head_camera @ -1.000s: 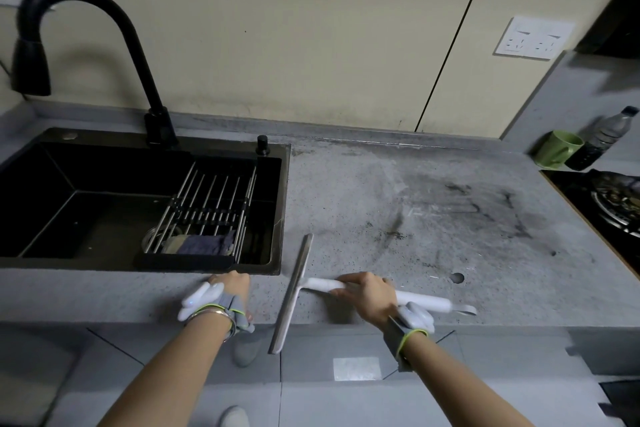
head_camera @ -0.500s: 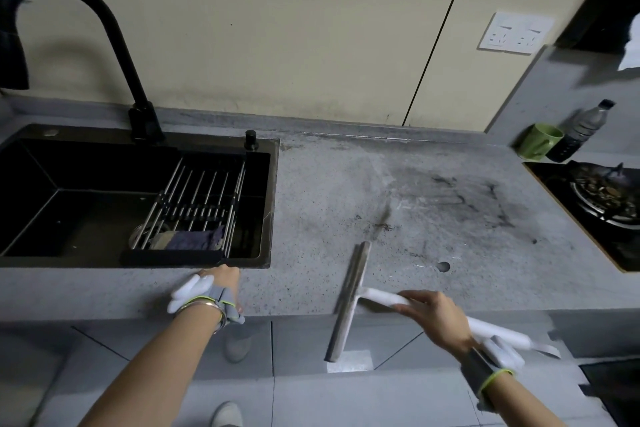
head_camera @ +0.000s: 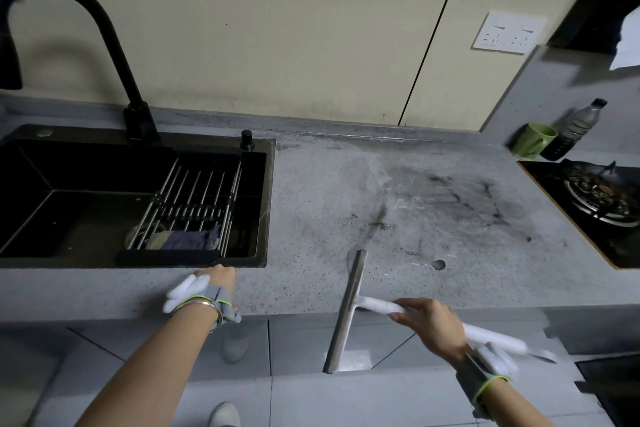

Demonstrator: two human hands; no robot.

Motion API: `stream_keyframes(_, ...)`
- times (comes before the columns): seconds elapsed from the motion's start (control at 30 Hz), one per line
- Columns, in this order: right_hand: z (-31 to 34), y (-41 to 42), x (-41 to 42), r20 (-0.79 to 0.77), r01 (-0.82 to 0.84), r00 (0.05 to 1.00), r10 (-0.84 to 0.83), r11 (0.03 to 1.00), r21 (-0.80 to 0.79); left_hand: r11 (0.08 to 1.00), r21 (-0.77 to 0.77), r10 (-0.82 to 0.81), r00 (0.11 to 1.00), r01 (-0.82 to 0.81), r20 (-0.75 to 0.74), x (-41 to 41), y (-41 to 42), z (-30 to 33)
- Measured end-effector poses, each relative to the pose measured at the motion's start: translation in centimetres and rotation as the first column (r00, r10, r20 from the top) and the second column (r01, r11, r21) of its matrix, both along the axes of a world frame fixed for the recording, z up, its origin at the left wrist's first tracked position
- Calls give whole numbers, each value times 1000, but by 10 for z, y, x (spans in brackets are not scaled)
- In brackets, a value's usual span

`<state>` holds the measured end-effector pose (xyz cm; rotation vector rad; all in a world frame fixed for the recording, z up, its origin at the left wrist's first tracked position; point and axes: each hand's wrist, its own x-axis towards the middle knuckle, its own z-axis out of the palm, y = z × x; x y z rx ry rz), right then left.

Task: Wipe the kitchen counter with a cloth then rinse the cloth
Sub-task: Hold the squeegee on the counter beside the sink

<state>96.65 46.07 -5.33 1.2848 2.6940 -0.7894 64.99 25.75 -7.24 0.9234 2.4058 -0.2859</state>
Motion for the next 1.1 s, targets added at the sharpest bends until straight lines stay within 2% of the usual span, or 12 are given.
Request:
stream_keyframes(0.37, -13, -19, -81, -78, -109, 992, 103, 990, -84, 999, -39, -31, 1000, 31, 4, 4, 0, 9)
stream_keyframes(0.63, -9, -35, -121, -67, -155, 986, 152, 986, -55, 997, -56, -58, 998, 56, -24, 4, -2, 8)
stream_keyframes(0.8, 0, -25, -95, -91, -126, 989, 120, 990, -59, 996, -43, -74, 997, 73, -17, 2, -4, 5)
stream_keyframes(0.93, 4, -9, -50, -56, -61, 997, 60, 998, -10, 992, -54, -117, 989, 113, -86, 3, -7, -8)
stream_keyframes(1.1, 8, 8, 7, -16, 48, 999, -47, 999, 20, 992, -34, -123, 992, 121, -37, 4, -16, -15)
